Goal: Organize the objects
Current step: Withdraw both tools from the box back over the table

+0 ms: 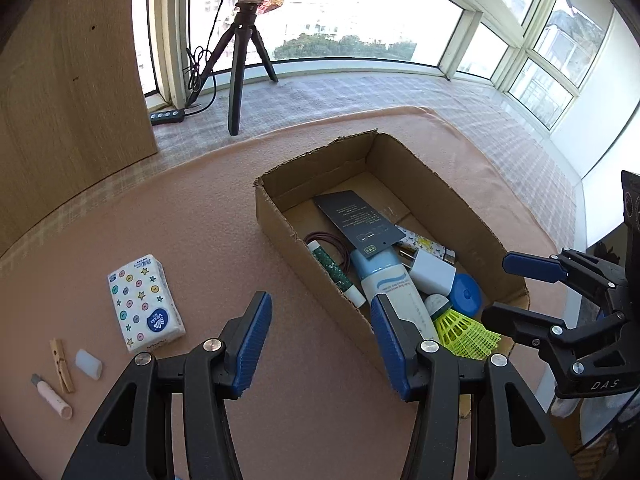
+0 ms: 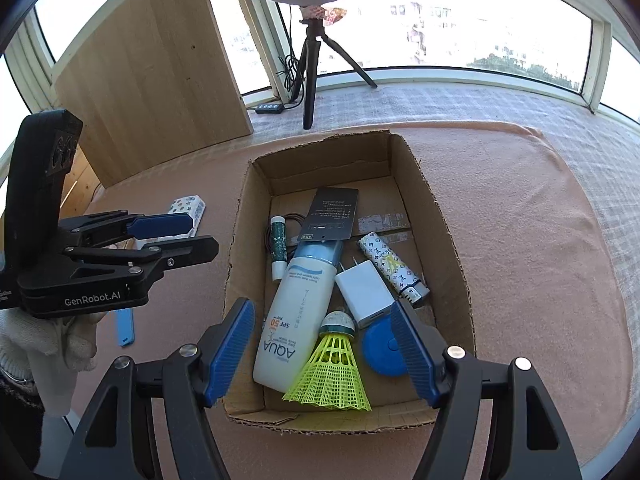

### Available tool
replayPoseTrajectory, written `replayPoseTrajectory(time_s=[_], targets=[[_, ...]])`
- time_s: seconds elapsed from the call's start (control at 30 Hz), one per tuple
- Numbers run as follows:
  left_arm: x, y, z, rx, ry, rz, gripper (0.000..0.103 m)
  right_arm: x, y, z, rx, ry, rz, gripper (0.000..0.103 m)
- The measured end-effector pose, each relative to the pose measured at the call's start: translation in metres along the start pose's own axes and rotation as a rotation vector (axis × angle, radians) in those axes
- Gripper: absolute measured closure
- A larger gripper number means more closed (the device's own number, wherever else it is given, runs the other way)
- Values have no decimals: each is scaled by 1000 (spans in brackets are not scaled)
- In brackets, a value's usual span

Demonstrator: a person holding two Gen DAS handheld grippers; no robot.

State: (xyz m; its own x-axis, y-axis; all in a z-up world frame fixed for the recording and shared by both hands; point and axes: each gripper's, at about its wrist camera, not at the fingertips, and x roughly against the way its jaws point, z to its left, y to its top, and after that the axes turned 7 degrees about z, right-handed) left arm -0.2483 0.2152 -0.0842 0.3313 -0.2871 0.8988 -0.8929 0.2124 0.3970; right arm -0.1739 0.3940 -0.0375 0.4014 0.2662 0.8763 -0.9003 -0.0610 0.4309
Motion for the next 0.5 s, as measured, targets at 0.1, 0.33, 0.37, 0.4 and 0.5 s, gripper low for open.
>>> replayPoseTrajectory(time_s=[0.1, 0.33, 0.37, 0.4, 0.5], targets=[[8, -11, 22, 43, 17, -3, 48, -4, 2, 16, 37, 14, -12, 36], [26, -36, 77, 137, 76, -3, 48, -20, 12, 56, 109, 22, 18, 36], [28, -41, 86, 156, 84, -3, 48, -23, 13, 60, 114, 34, 25, 36], [30, -45, 95, 175, 91, -1, 48, -25, 14, 65, 118, 42, 29, 36], [36, -60, 122, 230, 126, 1, 48, -32, 18, 80, 127, 57, 39, 36]])
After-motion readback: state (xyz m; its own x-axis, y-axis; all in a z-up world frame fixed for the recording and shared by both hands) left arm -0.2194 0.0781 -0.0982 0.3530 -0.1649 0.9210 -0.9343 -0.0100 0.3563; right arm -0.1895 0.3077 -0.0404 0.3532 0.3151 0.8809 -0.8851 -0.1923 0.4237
